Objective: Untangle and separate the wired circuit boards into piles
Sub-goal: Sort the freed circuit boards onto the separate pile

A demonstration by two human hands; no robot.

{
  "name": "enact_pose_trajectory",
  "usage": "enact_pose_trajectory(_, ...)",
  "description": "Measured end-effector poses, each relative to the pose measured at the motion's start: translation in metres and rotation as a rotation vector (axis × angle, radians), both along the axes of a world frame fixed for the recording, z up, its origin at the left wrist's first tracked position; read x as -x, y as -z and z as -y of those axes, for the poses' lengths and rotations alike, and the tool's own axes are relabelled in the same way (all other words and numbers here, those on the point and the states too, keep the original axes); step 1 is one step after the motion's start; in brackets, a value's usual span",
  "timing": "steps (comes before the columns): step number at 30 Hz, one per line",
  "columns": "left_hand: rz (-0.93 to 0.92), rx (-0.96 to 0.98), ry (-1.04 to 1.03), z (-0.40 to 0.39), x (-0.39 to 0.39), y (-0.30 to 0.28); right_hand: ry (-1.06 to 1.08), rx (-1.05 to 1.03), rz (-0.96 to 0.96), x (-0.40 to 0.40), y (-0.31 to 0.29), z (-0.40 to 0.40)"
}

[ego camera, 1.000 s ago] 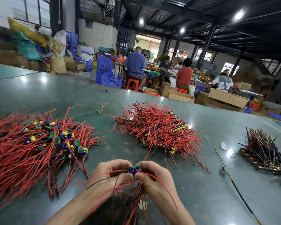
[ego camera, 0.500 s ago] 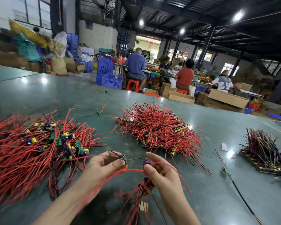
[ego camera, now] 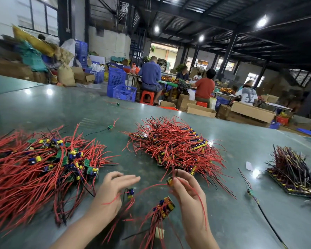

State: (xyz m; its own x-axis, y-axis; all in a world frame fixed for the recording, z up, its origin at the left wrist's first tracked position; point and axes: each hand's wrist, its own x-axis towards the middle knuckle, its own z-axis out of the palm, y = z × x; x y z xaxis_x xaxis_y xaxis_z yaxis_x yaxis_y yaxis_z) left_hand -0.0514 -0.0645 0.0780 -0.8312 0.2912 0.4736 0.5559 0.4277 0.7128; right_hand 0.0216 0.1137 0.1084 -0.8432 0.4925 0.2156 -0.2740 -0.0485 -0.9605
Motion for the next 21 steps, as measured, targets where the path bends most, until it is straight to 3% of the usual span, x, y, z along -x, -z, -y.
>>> enact_pose_trajectory(2, -0.012, -0.27, 0.002, -0.001, -0.003, -0.005, -0.056, -0.021, -0.017, -0.002, 0.0, 0.004)
enact_pose_trajectory(4, 0.281, -0.662, 0.197, -0.001, -0.007, -0.015, -0.109, -0.056, -0.058, -0.003, 0.0, 0.009)
enact_pose_trajectory(5, 0.444, -0.767, 0.305, -0.003, -0.008, -0.016, -0.132, -0.099, -0.067, -0.003, 0.001, 0.012)
enact_pose_trajectory(9, 0.644, -0.604, 0.412, -0.015, -0.014, -0.014, -0.163, -0.382, -0.099, -0.004, 0.006, 0.021)
enact_pose_trajectory(13, 0.697, -0.658, 0.401, -0.019, -0.016, -0.006, -0.035, -0.734, -0.226, -0.002, 0.009, 0.021)
enact_pose_trajectory(16, 0.776, -0.782, 0.394, -0.02, -0.016, -0.005, 0.046, -0.848, -0.279, 0.0, 0.012, 0.024)
enact_pose_trajectory(21, 0.827, -0.781, 0.427, -0.019, -0.018, -0.009, 0.1, -0.98, -0.313, 0.0, 0.01, 0.022)
